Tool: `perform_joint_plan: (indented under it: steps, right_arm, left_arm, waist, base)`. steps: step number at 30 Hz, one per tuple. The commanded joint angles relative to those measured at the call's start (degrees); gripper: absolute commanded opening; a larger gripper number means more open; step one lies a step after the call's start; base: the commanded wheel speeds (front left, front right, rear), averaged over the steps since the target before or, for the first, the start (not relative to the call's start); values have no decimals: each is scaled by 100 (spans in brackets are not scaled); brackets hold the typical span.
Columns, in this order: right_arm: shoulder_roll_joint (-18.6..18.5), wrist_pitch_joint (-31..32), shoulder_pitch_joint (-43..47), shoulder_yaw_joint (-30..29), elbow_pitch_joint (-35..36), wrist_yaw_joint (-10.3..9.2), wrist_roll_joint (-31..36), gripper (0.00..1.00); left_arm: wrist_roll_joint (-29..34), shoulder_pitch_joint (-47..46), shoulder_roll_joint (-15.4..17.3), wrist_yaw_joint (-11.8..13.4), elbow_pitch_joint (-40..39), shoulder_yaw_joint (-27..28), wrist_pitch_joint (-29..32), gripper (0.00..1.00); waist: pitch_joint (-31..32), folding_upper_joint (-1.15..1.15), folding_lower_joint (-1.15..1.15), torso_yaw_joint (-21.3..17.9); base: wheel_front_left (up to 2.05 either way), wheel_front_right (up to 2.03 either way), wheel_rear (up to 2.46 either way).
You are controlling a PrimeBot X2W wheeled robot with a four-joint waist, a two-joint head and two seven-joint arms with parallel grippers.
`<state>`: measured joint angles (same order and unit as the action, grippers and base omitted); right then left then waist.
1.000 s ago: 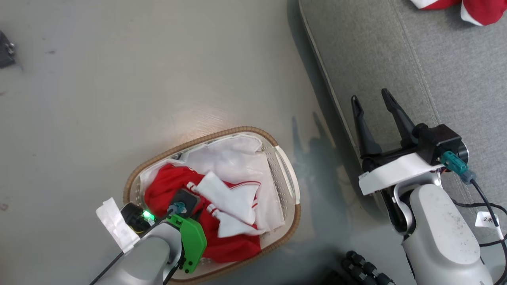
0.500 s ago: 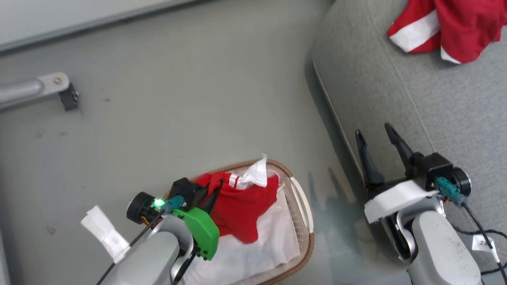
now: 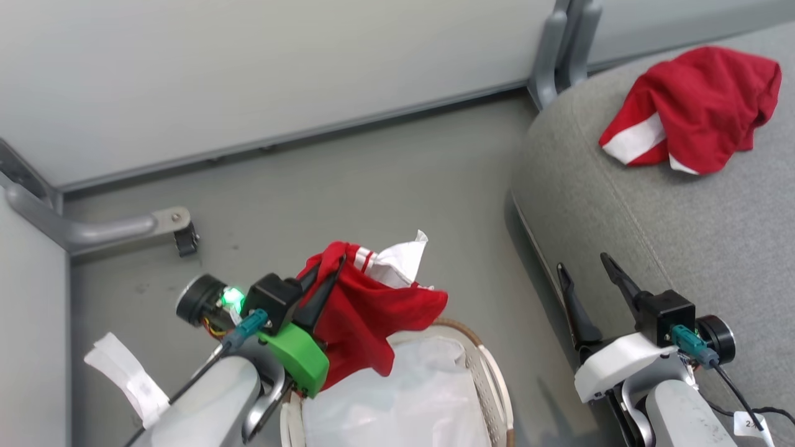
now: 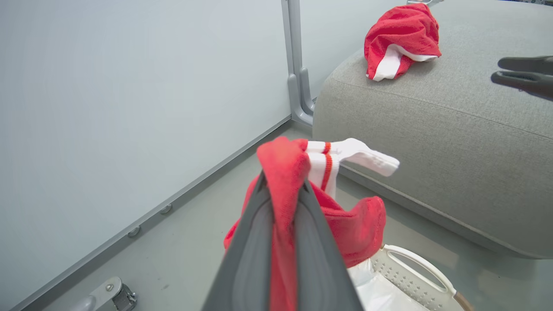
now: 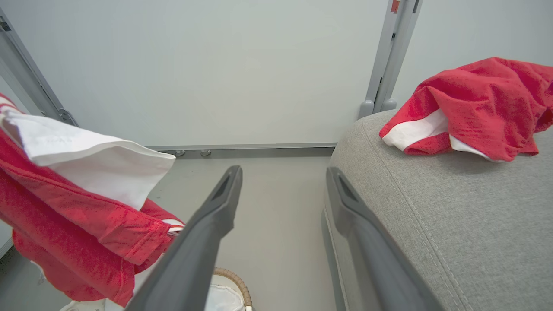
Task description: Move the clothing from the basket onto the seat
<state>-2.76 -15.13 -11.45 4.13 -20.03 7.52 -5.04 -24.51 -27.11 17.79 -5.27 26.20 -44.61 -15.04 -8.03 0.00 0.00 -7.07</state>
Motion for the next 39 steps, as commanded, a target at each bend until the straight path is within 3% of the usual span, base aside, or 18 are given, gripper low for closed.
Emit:
perform_joint_plan:
  steps: [1, 19, 29, 39]
  right_arm:
    - [-23, -3, 107, 11, -18, -6, 17, 100]
    - [-21, -3, -125, 751, 31, -6, -69, 100]
    - [-22, -2, -660, 1408, -98, -6, -4, 100]
    - [-22, -2, -1443, 1894, -900, -6, 174, 100]
  left_arm:
    - [57, -182, 71, -36, -72, -9, -20, 0]
    - [38, -1787, 766, -208, -755, -78, 593, 0]
    - [-53, -2170, 646, -218, -810, -281, 550, 0]
    - [-25, -2447, 407, -223, -1120, -783, 501, 0]
  waist:
    - [549, 0, 0, 236]
    - [857, 0, 0, 284]
    - [864, 0, 0, 349]
    - [950, 0, 0, 631]
  base:
    - [0, 0, 0]
    - [0, 0, 0]
    - [0, 0, 0]
    - [0, 0, 0]
